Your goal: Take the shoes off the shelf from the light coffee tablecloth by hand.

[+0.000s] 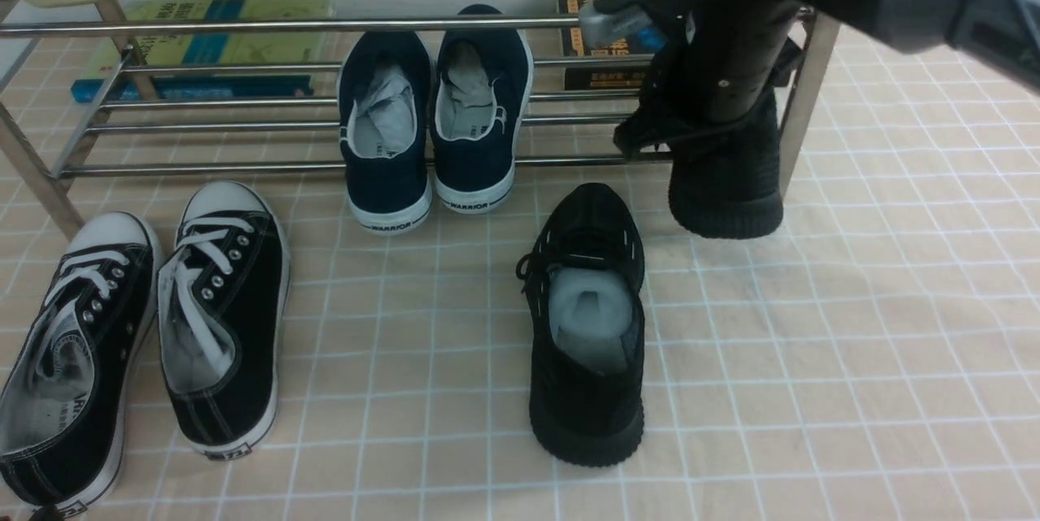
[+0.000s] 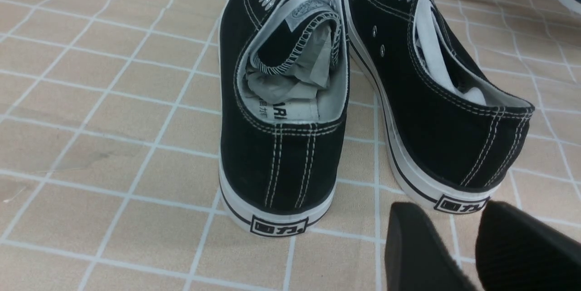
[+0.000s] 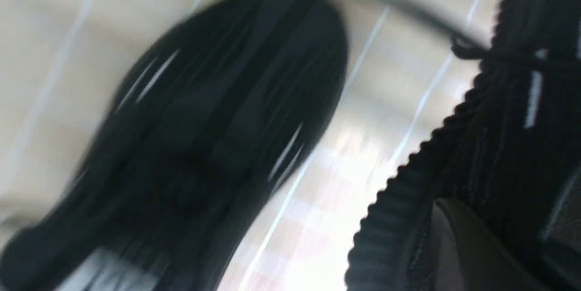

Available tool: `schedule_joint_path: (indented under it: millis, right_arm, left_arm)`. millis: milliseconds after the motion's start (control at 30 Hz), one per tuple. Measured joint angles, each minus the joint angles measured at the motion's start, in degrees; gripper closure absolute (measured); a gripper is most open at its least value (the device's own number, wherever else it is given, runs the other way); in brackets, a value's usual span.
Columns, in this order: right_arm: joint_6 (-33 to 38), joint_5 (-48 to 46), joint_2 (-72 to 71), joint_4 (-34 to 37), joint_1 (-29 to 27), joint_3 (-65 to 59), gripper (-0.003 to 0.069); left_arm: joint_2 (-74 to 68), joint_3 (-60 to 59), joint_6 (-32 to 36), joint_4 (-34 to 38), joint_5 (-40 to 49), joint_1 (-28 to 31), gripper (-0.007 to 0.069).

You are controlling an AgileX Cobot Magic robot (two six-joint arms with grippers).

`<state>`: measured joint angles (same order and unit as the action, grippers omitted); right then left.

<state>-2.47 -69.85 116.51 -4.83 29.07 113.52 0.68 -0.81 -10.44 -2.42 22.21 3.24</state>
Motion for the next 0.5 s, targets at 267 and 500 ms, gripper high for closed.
schedule_joint_path:
  millis: [267,500]
  right_arm:
    - [0.1,-1.9,-13.3,8.2,0.7,-9.4,0.0655]
    - [0.4,-2.3,-18.7,11.3,0.7,-24.6,0.0652]
  left_arm:
    - [0.0,0.0,0.0,0.0,0.0,0.0,0.0385]
    - [0.0,0.0,0.0,0.0,0.0,0.0,0.0385]
